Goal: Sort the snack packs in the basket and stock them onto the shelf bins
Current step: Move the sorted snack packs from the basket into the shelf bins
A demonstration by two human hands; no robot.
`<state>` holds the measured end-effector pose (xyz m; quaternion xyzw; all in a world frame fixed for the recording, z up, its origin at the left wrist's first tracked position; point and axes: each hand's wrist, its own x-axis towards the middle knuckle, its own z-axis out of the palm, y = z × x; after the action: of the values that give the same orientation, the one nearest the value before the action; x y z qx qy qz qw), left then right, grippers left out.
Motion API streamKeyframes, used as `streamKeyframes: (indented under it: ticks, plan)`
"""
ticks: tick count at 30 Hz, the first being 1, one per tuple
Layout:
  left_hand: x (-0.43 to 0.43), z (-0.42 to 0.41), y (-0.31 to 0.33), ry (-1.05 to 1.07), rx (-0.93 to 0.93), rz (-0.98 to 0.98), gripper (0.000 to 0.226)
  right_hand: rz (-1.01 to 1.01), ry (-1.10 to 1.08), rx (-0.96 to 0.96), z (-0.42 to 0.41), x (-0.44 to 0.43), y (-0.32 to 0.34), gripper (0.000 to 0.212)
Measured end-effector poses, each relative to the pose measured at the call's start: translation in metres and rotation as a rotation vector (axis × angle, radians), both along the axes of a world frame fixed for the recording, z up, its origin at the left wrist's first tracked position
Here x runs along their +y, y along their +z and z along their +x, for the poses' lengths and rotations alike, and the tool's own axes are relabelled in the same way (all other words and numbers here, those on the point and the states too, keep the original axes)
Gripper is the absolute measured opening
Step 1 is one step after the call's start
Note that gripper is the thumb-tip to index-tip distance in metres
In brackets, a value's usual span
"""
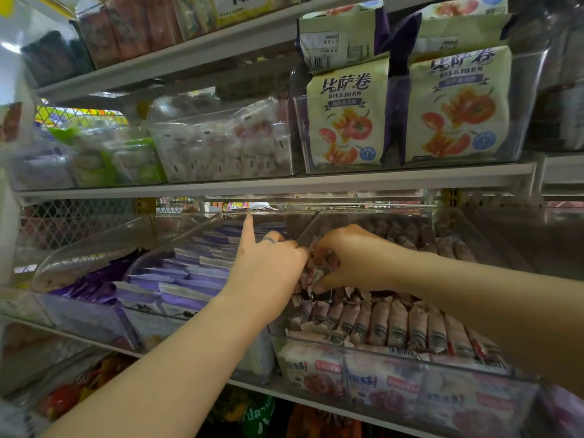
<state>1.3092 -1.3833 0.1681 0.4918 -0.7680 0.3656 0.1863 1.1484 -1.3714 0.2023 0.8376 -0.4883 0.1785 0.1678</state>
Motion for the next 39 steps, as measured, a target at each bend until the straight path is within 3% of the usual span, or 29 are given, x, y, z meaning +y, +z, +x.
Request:
streamKeyframes:
  ticks: [5,11,13,17,19,26,31,39]
  plan:
    - [0.000,-0.004,0.001,-0.008,-0.092,0.049,0.047,-0.070,0.023,0.011,0.006,0.002,-0.018,0.031]
    - [0.007,0.018,-0.006,-0.079,-0.118,0.238,0.059,-0.127,-0.010,0.143,0.003,0.011,-0.041,0.056]
    - [0.012,0.024,-0.008,-0.120,-0.086,0.267,0.067,-0.059,0.025,0.170,-0.002,0.016,-0.033,0.064]
    - [0.025,0.031,-0.014,-0.186,0.062,0.245,0.070,0.053,-0.003,0.222,-0.006,0.032,-0.024,0.070]
    - [0.035,0.037,-0.020,-0.223,0.172,0.187,0.064,0.044,-0.033,0.154,-0.004,0.042,-0.022,0.069]
    - [0.088,0.077,-0.070,-0.317,0.564,-0.054,0.038,-0.226,0.226,-0.219,0.039,0.083,-0.055,0.027]
    - [0.124,0.136,-0.141,-0.156,0.644,-0.053,0.032,-0.088,0.416,-0.238,0.112,0.097,-0.129,0.018]
    - [0.187,0.263,-0.289,0.247,0.786,0.171,0.026,0.297,0.583,0.055,0.260,0.082,-0.280,0.022]
